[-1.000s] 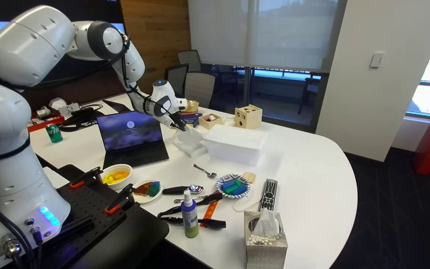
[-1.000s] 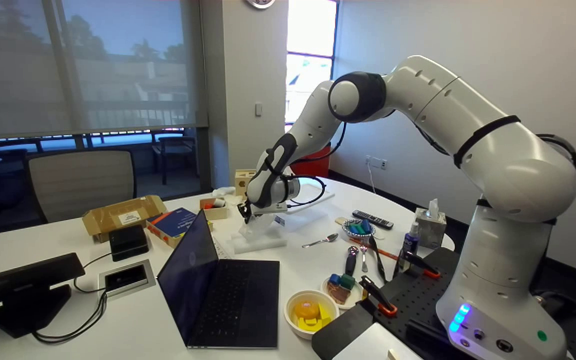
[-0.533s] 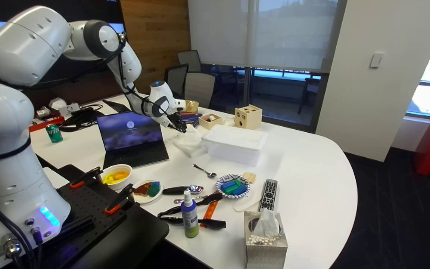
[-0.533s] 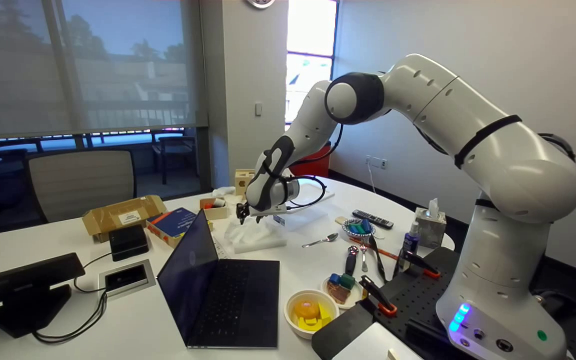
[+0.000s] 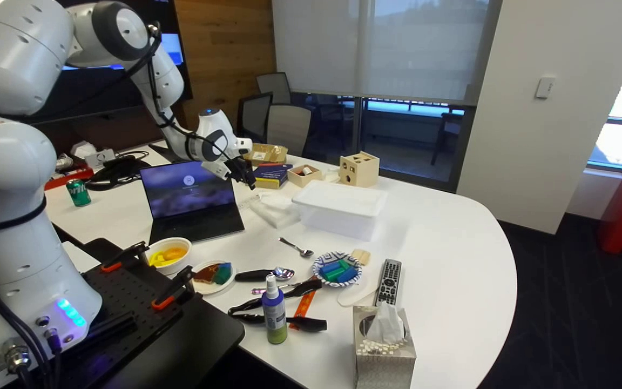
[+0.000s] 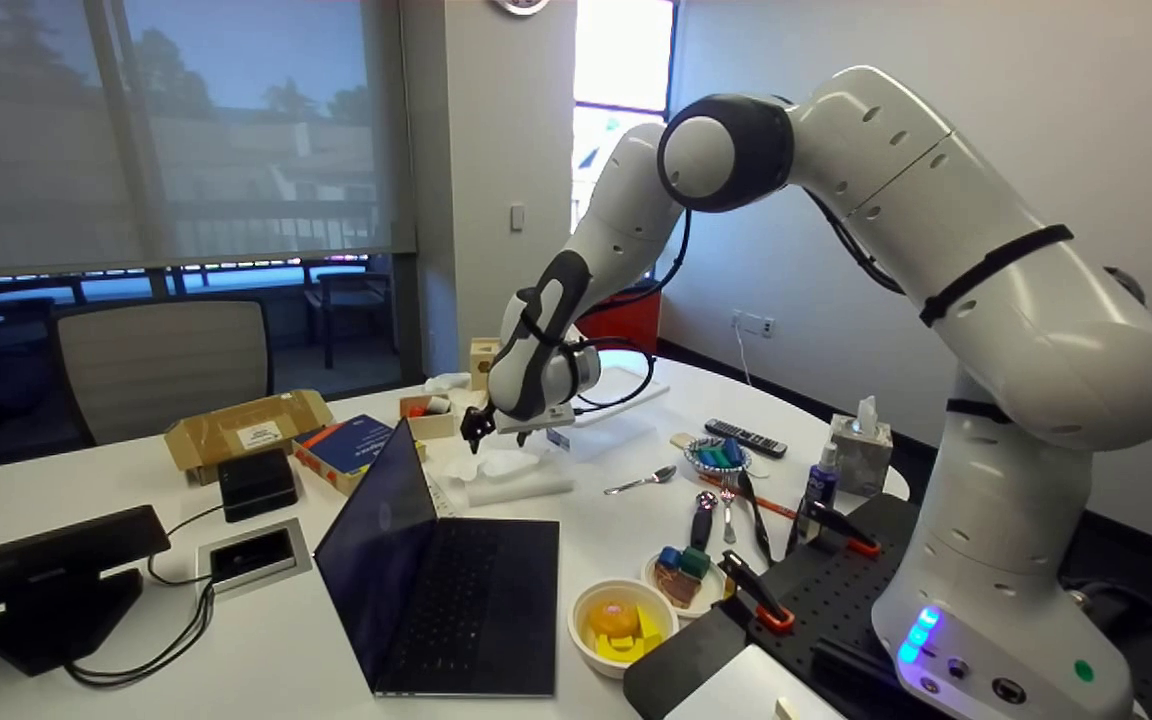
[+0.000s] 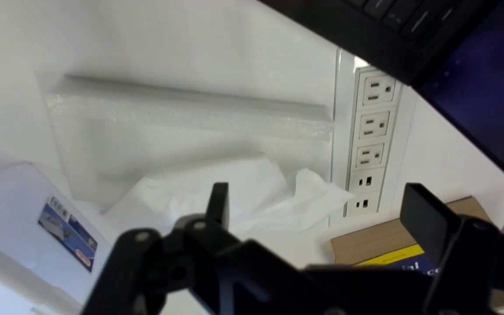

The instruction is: Open the laptop, press a button on the center of the keyboard and use the napkin to wipe the screen

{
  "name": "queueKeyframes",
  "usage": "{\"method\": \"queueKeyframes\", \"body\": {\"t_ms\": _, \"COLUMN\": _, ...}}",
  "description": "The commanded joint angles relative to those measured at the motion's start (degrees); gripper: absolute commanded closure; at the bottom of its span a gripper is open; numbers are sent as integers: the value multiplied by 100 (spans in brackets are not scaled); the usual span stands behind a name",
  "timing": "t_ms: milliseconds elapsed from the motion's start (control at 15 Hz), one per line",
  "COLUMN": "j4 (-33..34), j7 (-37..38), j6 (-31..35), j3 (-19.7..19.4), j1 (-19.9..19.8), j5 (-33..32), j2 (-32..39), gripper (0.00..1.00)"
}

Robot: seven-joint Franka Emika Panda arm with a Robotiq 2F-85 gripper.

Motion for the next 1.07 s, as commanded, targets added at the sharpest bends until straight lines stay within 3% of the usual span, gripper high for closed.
{"method": "queueKeyframes", "body": {"t_ms": 0, "j4": -1210, "j7": 701, "j6": -598, "j3": -871, "j1": 1120, "j5": -79, "j2": -995, "gripper": 0}}
{"method": "queueKeyframes", "body": {"t_ms": 200, "j4": -1668, "j7": 1140, "j6": -1218, "j3": -1272, "j1": 1763, "j5": -474, "j2": -1441, "gripper": 0}}
{"method": "queueKeyframes", "body": {"t_ms": 467, "j4": -2208, "j7": 512, "j6": -1604, "j3": -422, "j1": 1343, "j5": -917, "j2": -2168, "gripper": 0}}
{"method": "queueKeyframes", "body": {"t_ms": 800, "j4": -2837, "j7": 81, "j6": -1600, "j3": 414, "j1": 793, "j5": -1230, "j2": -2757, "gripper": 0}}
{"method": "queueKeyframes", "body": {"t_ms": 1000, "j4": -3112, "j7": -489, "j6": -1605, "j3": 1020, "j1": 238, "j5": -1190, "j2": -2995, "gripper": 0}}
